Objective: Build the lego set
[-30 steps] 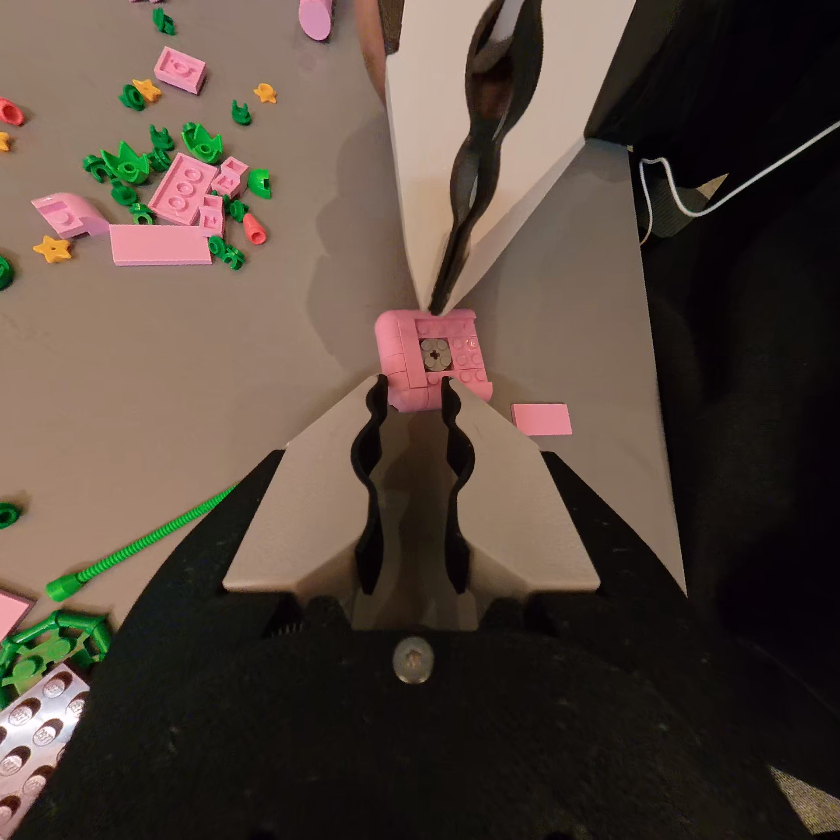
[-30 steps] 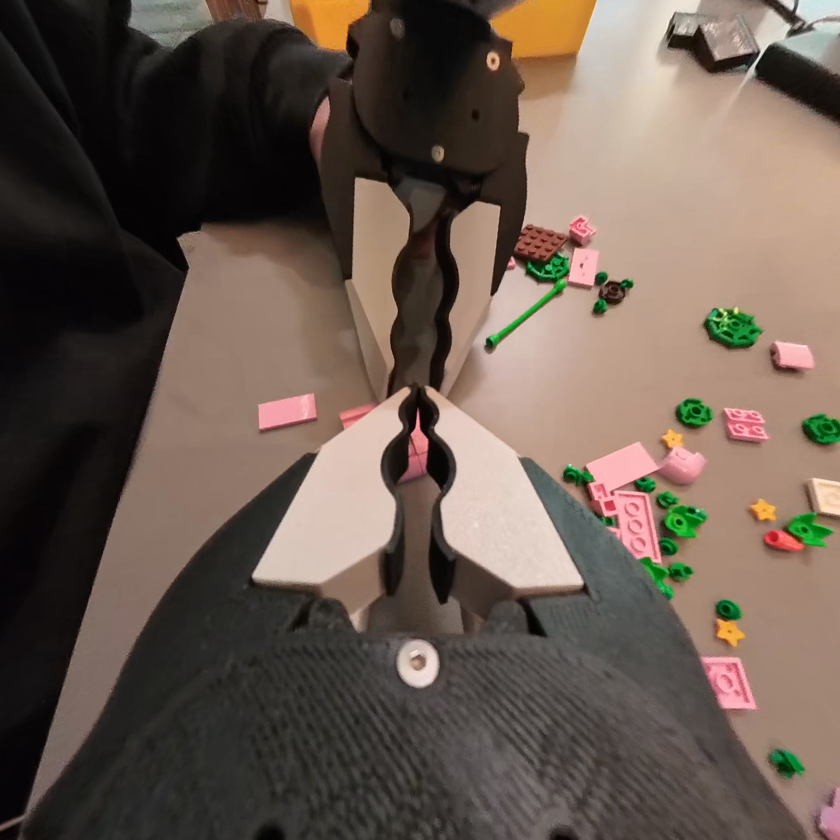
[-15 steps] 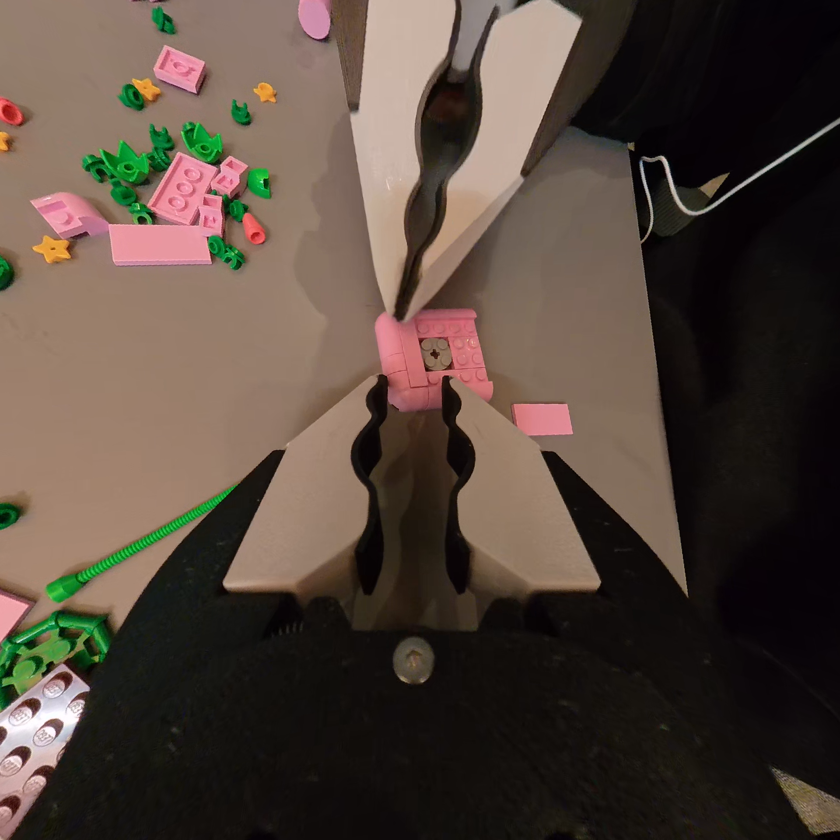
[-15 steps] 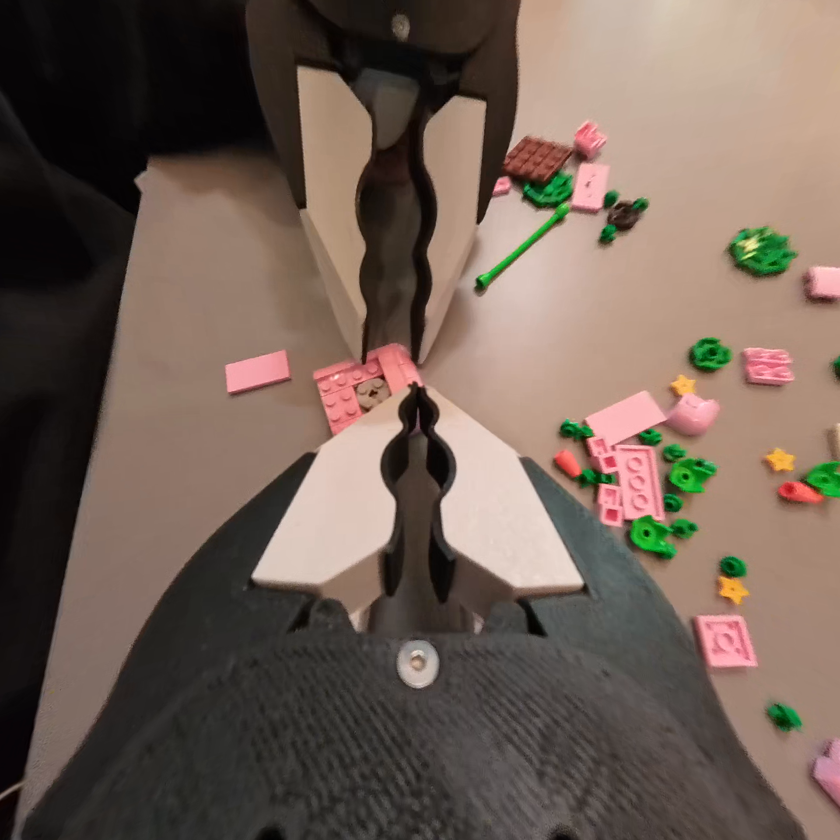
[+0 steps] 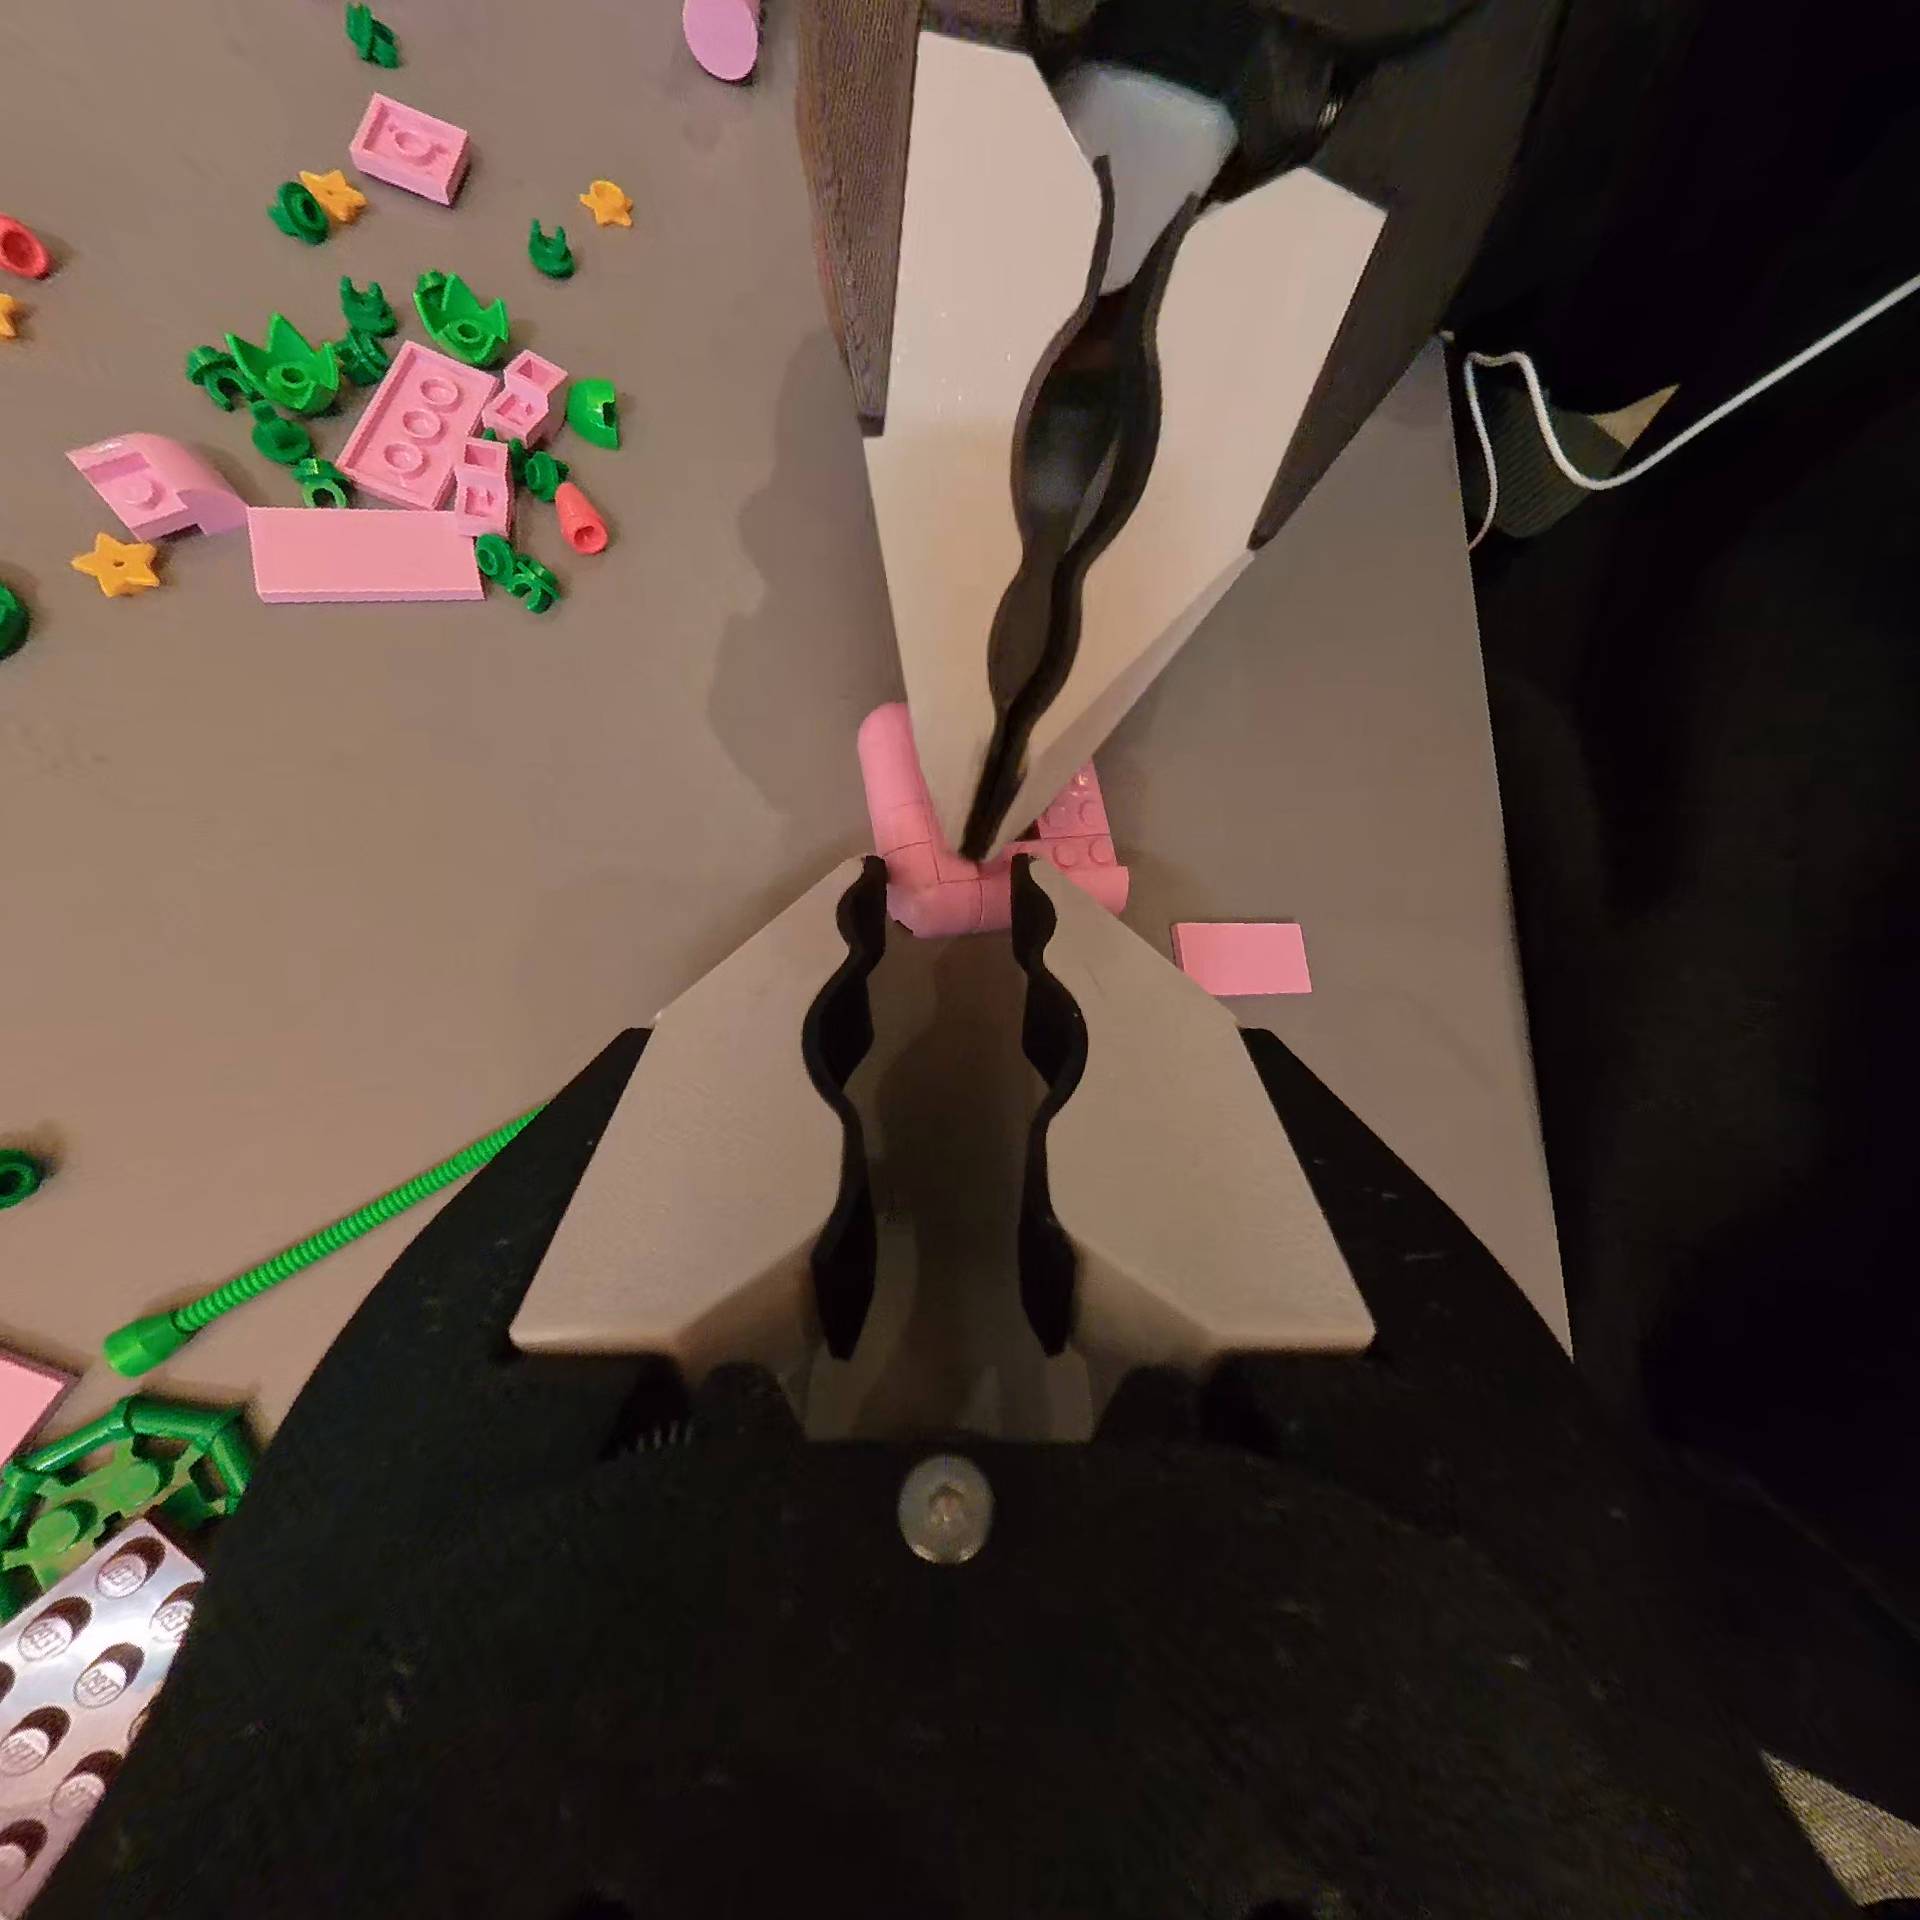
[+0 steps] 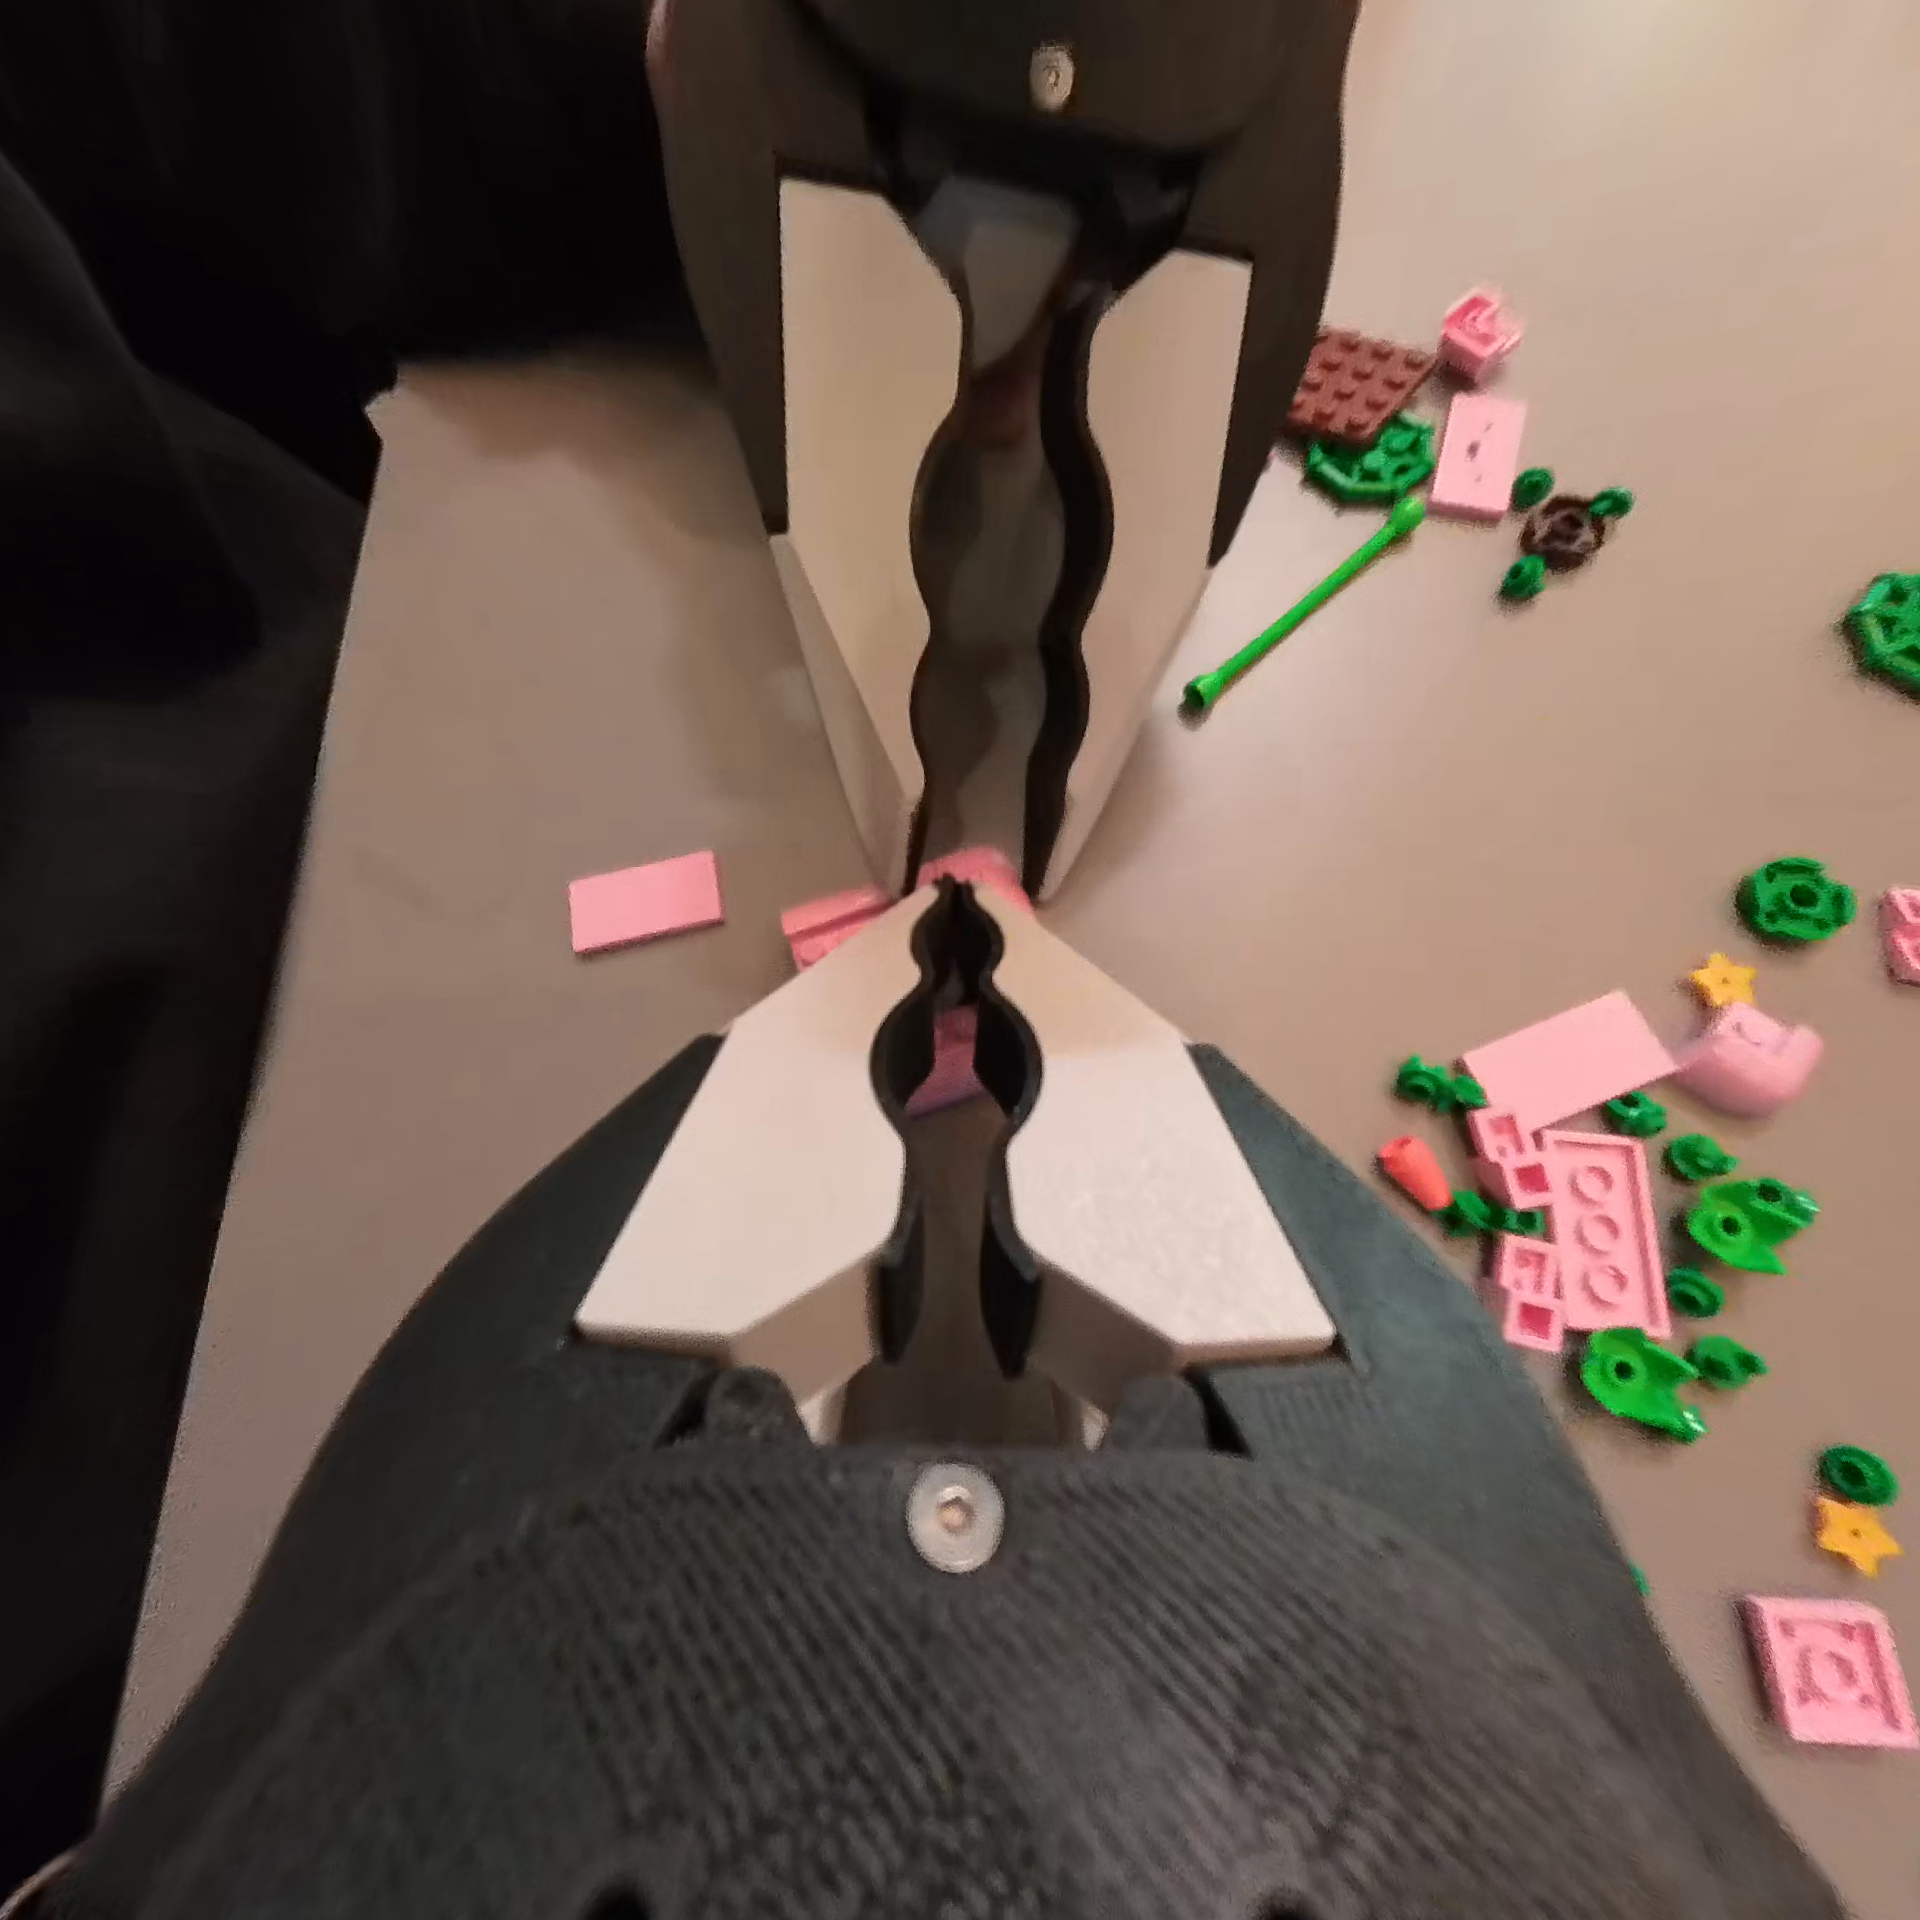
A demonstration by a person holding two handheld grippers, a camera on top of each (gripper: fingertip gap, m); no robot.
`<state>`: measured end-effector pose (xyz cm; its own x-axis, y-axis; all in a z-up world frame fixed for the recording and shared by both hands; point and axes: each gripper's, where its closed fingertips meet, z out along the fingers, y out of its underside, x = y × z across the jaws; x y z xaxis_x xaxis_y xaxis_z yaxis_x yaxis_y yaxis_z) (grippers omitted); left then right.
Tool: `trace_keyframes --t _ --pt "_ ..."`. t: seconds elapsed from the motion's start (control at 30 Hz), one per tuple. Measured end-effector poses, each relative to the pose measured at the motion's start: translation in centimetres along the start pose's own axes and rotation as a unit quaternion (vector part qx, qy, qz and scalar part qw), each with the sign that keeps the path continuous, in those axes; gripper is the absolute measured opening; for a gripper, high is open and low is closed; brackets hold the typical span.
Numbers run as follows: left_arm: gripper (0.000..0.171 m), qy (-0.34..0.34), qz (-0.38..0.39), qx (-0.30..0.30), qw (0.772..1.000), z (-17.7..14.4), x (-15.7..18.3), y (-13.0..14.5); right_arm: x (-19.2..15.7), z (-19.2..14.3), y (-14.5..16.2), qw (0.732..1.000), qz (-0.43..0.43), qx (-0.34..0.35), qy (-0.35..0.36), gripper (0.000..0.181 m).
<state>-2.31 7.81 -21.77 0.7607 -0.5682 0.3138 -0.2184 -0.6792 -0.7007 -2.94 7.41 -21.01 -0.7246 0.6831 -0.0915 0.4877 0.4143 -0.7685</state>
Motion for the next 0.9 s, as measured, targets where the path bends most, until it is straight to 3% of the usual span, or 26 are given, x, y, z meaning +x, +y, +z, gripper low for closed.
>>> trace_keyframes --t 0.13,0.2,0.27,0.4,0.5,0.7,0.9 --pt "0.022 -0.002 0.002 0.0 1.0 0.0 0.0 0.0 -0.1 -0.7 -1.3 0.999 -0.006 0.038 0.003 0.0" --pt "0.022 -0.001 0.001 0.0 1.0 0.0 0.0 0.0 0.3 0.1 0.2 1.0 -0.002 -0.004 0.008 0.001" --pt "0.022 -0.001 0.001 0.0 1.0 0.0 0.0 0.0 0.4 -0.1 0.0 1.0 -0.002 0.001 0.01 0.0" --pt "0.023 -0.001 0.001 0.0 1.0 0.0 0.0 0.0 0.6 -1.5 -1.5 0.999 0.008 0.05 0.008 0.0" --pt "0.023 -0.001 0.001 0.0 1.0 0.0 0.0 0.0 0.6 -0.5 0.5 1.0 0.012 -0.002 0.002 0.001" --pt "0.023 -0.001 0.001 0.0 1.0 0.0 0.0 0.0 0.2 -0.8 -0.6 0.999 0.017 0.036 -0.018 0.0" --pt "0.023 0.0 0.0 0.0 1.0 0.0 0.0 0.0 1.0 -0.8 0.7 1.0 0.019 -0.005 0.0 0.0"
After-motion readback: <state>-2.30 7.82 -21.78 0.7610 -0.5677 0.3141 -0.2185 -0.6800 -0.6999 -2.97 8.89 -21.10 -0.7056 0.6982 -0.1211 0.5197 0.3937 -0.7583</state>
